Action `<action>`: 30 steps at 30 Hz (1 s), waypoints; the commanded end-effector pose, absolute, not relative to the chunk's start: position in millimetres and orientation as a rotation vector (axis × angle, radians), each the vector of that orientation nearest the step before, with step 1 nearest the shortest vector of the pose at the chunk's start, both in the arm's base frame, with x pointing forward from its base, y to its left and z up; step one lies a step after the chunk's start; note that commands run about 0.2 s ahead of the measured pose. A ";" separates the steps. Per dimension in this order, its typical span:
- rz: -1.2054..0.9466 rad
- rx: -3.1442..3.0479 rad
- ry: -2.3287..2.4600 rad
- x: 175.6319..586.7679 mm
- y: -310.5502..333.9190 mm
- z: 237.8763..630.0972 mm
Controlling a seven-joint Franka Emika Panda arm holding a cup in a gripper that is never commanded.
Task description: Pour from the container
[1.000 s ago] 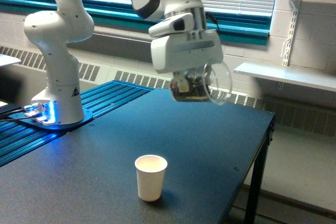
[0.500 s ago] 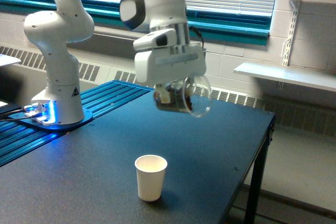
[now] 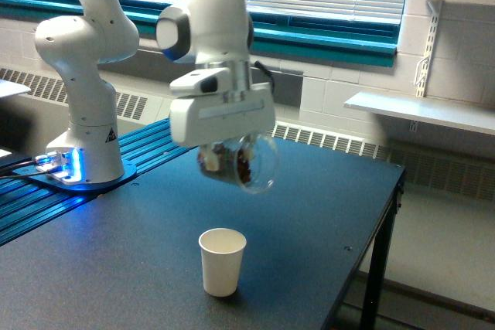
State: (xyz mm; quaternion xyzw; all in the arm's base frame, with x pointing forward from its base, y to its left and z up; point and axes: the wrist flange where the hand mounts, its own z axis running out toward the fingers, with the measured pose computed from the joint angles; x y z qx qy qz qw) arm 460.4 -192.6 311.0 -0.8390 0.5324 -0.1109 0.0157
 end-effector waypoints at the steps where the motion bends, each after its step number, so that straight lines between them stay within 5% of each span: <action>1: -0.336 -2.592 1.696 445.6 -200.7 302.9; 30: -0.146 -2.699 1.732 414.6 -210.3 260.4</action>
